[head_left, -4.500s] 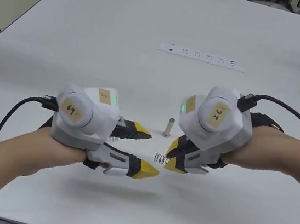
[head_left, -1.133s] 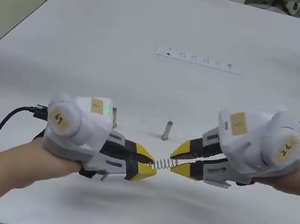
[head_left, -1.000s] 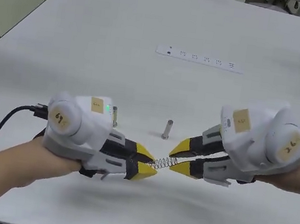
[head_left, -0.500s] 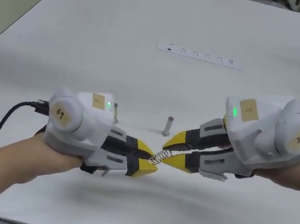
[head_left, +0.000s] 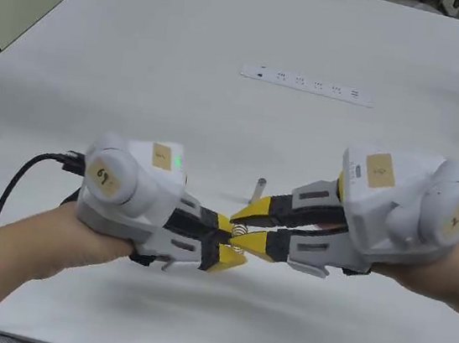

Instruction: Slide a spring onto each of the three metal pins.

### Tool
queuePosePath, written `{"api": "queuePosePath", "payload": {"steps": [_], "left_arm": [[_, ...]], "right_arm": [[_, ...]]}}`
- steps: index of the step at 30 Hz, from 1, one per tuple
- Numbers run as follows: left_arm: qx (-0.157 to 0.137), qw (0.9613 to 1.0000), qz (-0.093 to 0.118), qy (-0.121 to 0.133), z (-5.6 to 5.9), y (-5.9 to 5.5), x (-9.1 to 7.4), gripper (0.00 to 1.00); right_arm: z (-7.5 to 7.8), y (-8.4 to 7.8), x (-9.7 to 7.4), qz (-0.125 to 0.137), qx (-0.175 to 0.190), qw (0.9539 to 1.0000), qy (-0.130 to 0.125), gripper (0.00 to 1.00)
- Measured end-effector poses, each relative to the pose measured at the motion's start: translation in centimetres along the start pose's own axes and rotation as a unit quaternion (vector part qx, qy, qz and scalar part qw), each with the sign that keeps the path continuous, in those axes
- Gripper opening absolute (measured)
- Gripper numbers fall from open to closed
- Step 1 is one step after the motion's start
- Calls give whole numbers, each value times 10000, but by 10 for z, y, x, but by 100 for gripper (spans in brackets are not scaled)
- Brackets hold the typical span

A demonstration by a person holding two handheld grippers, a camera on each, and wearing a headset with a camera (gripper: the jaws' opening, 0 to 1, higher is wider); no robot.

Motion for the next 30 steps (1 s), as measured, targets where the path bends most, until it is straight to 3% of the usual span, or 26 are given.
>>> {"api": "queuePosePath", "payload": {"steps": [5, 11, 17, 21, 30], "left_arm": [[-89, 9999, 65, 16, 1, 0, -5, 2], [-133, 9999, 60, -22, 2, 3, -1, 2], [-88, 10000, 41, -9, 1, 6, -2, 2], [-121, 9999, 53, -4, 1, 6, -3, 2], [-91, 9999, -23, -86, 5, 7, 3, 2]], "right_arm": [[-2, 0, -5, 284, 122, 9994, -182, 7], [-2, 2, -6, 326, 92, 9991, -254, 7], [-1, 2, -8, 608, 408, 9962, -477, 7], [-1, 1, -10, 878, 759, 9914, -602, 7], [-5, 5, -6, 837, 534, 9934, -569, 7]]}}
Point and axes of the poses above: the centre of the closed fingertips' face, and the gripper's own axes: x roughly forward along the fingers, z roughly to its right, y roughly out of its top, the point moved 4 cm from there along -x, roughly backward along the fingers, and after that the axes turned 6 degrees about -x, right-handed, at the moved point
